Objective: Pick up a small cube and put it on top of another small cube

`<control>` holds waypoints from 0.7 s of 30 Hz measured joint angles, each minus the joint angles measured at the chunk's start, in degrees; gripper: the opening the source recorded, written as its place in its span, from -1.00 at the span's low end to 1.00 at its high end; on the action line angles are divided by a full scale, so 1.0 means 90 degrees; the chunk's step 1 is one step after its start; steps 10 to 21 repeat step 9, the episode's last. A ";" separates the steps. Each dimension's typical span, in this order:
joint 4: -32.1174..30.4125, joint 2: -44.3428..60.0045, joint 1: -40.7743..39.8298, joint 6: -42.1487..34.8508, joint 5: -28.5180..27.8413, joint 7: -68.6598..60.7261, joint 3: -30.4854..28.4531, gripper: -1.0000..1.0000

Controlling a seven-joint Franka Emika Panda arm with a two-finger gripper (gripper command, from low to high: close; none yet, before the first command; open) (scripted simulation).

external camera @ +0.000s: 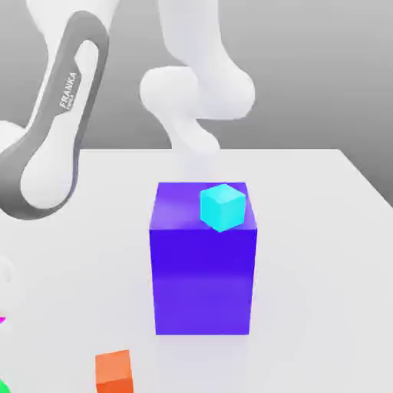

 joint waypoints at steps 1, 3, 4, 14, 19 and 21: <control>0.0233 0.0086 0.0048 -0.0144 -0.0029 -0.0016 0.0067 -1.00; 0.0488 0.0408 0.0058 -0.0084 0.0052 -0.0109 0.0196 -1.00; 0.0544 0.0619 0.0023 0.0065 0.0139 -0.0173 0.0269 -1.00; 0.0603 0.0978 -0.0054 0.0350 0.0299 -0.0283 0.0389 1.00; 0.0603 0.0978 -0.0054 0.0350 0.0299 -0.0283 0.0389 1.00; 0.0603 0.0978 -0.0054 0.0350 0.0299 -0.0283 0.0389 1.00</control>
